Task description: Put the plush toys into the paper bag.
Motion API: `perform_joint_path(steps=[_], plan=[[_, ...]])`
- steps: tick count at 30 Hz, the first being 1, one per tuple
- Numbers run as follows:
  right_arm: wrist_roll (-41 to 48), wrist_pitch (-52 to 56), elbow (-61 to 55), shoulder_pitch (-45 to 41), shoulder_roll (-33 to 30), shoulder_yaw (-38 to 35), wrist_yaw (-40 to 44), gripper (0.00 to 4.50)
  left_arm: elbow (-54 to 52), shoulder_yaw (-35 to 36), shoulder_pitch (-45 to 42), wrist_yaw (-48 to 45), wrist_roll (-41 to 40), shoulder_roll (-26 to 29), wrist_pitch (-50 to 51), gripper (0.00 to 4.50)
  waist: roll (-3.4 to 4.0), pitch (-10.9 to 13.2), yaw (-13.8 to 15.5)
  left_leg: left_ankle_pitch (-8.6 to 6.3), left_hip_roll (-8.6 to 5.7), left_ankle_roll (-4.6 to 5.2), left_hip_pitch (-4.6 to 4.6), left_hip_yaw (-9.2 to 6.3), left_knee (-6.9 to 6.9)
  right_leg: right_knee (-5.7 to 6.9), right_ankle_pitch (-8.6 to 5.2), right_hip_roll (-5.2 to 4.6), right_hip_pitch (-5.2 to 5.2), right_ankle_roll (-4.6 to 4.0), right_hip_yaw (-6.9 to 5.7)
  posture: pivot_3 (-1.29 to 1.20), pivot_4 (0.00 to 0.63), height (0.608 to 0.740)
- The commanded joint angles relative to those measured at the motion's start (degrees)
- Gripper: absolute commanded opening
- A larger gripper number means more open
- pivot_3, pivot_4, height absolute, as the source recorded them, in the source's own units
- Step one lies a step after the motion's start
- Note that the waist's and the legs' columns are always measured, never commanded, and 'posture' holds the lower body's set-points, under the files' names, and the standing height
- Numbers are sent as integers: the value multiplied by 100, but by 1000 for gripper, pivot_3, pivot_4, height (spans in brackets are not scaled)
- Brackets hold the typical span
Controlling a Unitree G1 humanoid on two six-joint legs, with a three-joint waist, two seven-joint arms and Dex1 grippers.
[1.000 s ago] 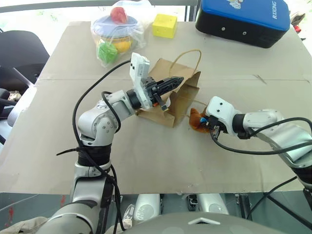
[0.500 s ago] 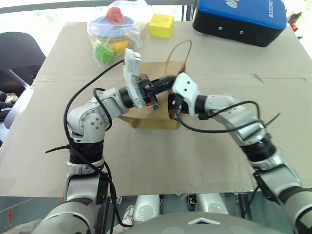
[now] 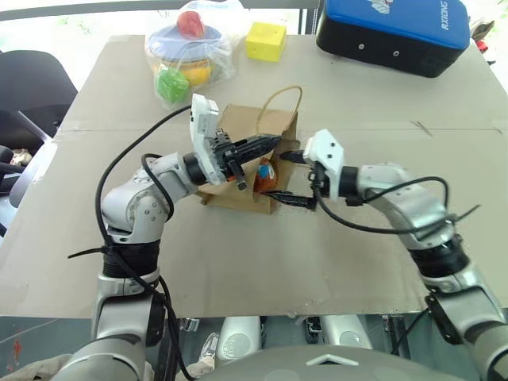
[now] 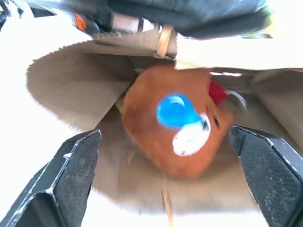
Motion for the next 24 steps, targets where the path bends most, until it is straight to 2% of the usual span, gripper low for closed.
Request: perform_joint_path(steps=[1, 5, 9, 11, 13, 16, 20, 24], plan=[[301, 521, -1088, -6, -350, -550, -192, 4404, 8, 95, -51, -253, 24, 93, -237, 0, 1, 0, 10, 0, 0, 0, 1, 0, 0, 2, 0, 0, 0, 0, 0, 0, 150, 729], [277, 1085, -1830, 370, -1238, -1003, -296, 4404, 203, 132, -227, -427, 24, 200, -255, 0, -1, 0, 43, -1, -1, 1, -1, -2, 0, -5, 0, -1, 2, 0, -2, 0, 150, 729], [275, 1391, -2088, 958, -1751, -1177, -369, 4404, 310, 148, -366, -539, 29, 272, -259, 0, -1, 0, 45, -1, -3, 2, -3, -1, 0, -7, 0, -1, 3, 0, -1, 0, 150, 729], [787, 2324, -2081, 1230, -1276, -1701, -846, 4404, 325, 183, -456, -596, 10, 304, -250, 0, -5, -2, 31, -1, -2, 2, -2, -2, 0, -7, 0, 2, 3, 0, -1, 0, 150, 729], [1421, 3614, -1960, 1258, -85, -2621, -1405, 4404, 310, 240, -514, -590, -37, 317, -206, 0, -4, -2, 5, -1, 0, 1, -2, 0, -1, -1, 0, 4, 2, 0, 3, 0, 150, 729], [1759, 4642, -1900, 1057, 985, -3328, -1866, 4404, 285, 262, -510, -593, -35, 325, -181, 0, 3, -2, -7, 0, 4, 0, 8, 0, -1, 15, 0, 9, -1, 0, 12, 0, 150, 729], [1602, 5190, -1720, 621, 1586, -3464, -2407, 4404, 216, 252, -440, -581, -23, 329, -174, 0, 4, -1, 15, 0, -4, 0, 8, 3, -1, 15, 0, 5, -4, 0, 13, 0, 150, 729], [1427, 5448, -1641, 541, 1516, -3261, -2682, 4404, 127, 307, -419, -516, -62, 341, -137, 0, 4, -1, 32, 0, -10, 0, 7, 0, -2, 12, -1, 4, -4, 0, 11, 0, 150, 729]])
